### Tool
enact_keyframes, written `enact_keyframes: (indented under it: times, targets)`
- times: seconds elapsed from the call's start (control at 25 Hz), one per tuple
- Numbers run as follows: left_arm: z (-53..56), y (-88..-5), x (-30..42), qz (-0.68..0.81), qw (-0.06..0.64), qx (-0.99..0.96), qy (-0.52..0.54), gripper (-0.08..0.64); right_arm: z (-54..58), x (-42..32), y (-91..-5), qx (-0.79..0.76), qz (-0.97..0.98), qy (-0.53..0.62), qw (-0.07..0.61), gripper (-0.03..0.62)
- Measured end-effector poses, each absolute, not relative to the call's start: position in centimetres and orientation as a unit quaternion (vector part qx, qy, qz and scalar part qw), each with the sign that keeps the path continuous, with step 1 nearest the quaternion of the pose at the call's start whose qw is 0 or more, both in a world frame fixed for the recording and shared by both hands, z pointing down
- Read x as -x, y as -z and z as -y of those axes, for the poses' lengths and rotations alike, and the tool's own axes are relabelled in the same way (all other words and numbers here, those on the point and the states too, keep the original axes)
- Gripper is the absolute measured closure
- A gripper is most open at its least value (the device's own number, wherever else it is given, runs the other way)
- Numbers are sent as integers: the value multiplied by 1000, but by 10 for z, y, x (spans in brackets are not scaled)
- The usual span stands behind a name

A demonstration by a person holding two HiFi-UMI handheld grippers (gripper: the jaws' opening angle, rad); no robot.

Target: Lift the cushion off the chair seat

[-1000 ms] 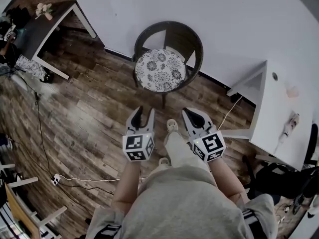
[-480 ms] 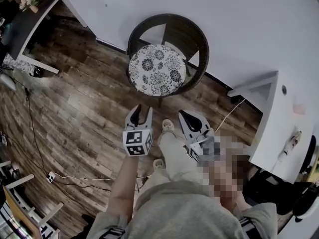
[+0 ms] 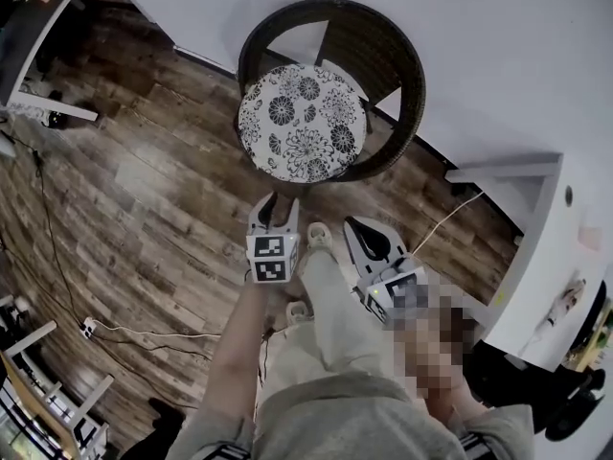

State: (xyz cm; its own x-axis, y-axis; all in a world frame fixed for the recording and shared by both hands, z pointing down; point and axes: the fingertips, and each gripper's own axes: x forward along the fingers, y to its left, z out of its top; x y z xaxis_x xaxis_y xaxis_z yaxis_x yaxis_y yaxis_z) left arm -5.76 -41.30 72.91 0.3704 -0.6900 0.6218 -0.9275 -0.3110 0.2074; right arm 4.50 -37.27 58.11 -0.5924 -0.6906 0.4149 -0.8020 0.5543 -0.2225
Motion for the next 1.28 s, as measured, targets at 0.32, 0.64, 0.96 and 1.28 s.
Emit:
enact_keyframes:
  times: [0.32,0.64,0.96,1.28]
  targets:
    - [434,-819,54,516,289,-761,-267,397,391,-46,-631,-414,868,-228,152,592]
    - [448,-888,48,516,323,-735,-299,376,393,-55,-674,-410,859,-261,161,592]
    - [456,-935,53,526,344,-709,-319,348,391,-56,-706,-406,851,-288,168,592]
    - [463,-957,50,519,316,-712,-352,349,396,-53,-724,-403,848,-300,168,592]
